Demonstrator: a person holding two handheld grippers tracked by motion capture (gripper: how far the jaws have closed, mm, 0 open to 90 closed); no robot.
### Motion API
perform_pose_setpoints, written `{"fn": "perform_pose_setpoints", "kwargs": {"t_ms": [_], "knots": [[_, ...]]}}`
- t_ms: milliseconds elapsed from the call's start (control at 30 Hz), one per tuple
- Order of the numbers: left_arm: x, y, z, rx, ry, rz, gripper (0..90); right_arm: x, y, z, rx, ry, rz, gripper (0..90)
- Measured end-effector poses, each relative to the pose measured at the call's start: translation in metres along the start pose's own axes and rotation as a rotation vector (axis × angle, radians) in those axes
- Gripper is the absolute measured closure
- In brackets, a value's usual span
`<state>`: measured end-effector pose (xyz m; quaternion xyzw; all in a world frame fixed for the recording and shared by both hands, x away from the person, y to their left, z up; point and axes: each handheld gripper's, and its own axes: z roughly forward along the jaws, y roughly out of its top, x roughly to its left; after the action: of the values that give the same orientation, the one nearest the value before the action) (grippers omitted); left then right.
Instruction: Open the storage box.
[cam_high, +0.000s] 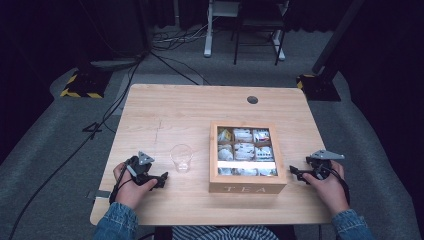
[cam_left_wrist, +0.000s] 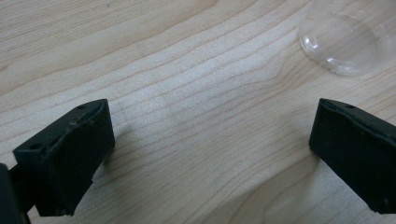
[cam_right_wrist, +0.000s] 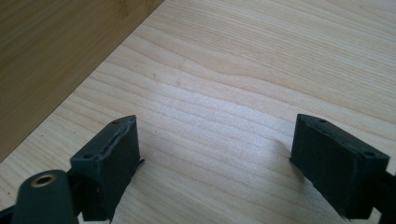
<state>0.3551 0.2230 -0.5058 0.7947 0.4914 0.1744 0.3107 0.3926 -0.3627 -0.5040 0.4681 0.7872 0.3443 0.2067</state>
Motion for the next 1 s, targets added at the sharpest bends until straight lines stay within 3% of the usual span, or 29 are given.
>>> {"fn": "perform_pose_setpoints", "kwargs": {"t_ms": [300, 467, 600, 767, 1000], "knots": [[0.0, 0.0, 0.0, 0.0, 0.002, 0.004, 0.4, 0.0, 0.0, 0.0, 0.0, 0.001, 0.0, 15.5], [0.0, 0.0, 0.0, -0.001, 0.004, 0.003, 0.5, -0.002, -0.001, -0.002, -0.014, -0.01, 0.015, 22.9], [0.0, 0.0, 0.0, -0.001, 0.004, 0.002, 0.5, -0.003, -0.002, -0.005, -0.008, -0.002, 0.017, 21.8], [0.0, 0.0, 0.0, -0.001, 0.005, 0.002, 0.4, 0.004, 0.005, -0.026, -0.032, 0.014, -0.018, 25.4], [0.0, 0.0, 0.0, -0.003, 0.005, 0.0, 0.5, 0.012, 0.011, -0.046, -0.061, 0.034, -0.017, 27.2]]}}
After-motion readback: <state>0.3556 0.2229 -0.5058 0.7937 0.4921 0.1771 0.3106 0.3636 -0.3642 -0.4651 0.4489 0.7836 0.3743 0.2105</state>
